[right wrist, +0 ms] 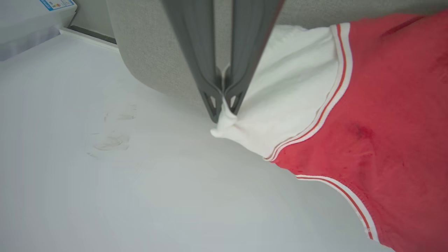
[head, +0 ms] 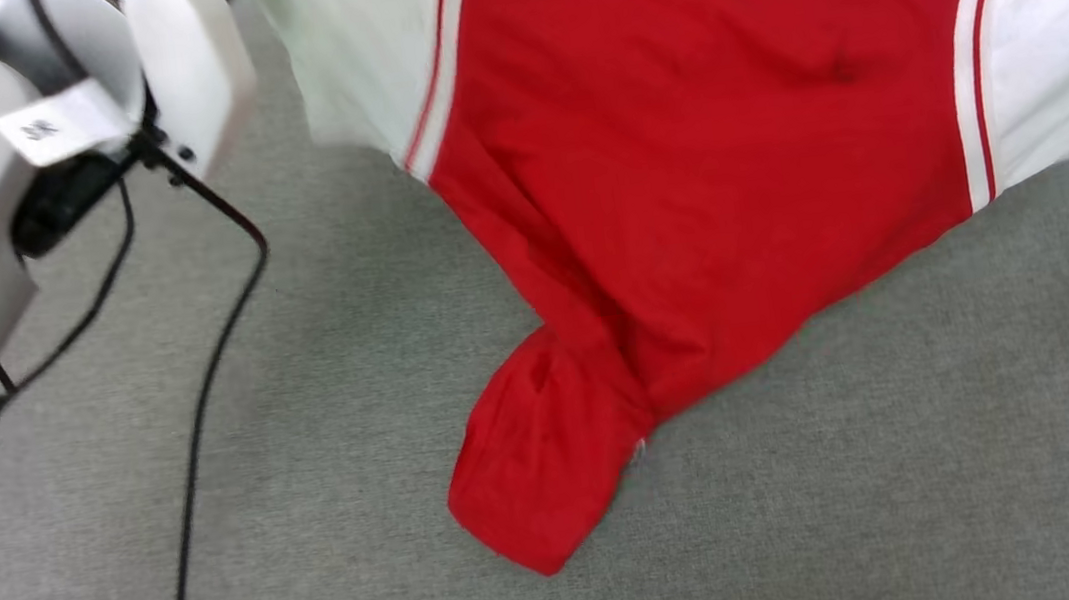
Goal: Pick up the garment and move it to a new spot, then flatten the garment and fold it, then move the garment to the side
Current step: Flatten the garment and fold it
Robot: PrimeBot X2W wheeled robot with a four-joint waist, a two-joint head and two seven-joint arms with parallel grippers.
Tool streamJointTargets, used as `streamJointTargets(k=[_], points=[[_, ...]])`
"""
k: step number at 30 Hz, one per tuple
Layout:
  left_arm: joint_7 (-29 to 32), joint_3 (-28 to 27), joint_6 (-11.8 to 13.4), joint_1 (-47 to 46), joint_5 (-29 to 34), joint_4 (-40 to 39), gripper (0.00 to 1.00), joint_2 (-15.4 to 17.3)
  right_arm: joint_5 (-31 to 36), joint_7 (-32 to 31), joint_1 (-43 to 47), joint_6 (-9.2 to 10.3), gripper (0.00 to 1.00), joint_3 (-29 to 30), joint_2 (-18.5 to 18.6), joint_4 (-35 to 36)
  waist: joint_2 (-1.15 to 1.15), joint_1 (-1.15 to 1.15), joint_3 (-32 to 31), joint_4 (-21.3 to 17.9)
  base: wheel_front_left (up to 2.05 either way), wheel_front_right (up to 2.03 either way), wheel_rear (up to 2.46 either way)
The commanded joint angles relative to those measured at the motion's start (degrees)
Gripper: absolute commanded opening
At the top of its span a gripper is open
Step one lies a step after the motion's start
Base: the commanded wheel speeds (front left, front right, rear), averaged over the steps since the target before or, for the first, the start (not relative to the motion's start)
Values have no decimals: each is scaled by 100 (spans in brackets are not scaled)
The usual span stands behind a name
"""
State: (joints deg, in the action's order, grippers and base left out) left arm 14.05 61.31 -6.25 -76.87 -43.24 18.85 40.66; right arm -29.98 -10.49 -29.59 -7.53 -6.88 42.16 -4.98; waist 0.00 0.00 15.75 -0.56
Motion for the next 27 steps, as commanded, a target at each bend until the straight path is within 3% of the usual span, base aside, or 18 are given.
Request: streamJointTargets(k=[1,15,27], points=[[-70,-54,60,-89,44,-44,0,42,22,-15,-46,9,0,29,55,56,0,0,-154,121,0,0,0],[-784,-751,496,-609,70,-478,0,402,63,-163,-1522,9,0,-11,222,409,0,0,-349,153,0,0,0],[-1127,-1089,567,-1660,373,183,0,112,607,263,-4123,9,0,-667,-232,-1026,0,0,465,77,0,0,0]])
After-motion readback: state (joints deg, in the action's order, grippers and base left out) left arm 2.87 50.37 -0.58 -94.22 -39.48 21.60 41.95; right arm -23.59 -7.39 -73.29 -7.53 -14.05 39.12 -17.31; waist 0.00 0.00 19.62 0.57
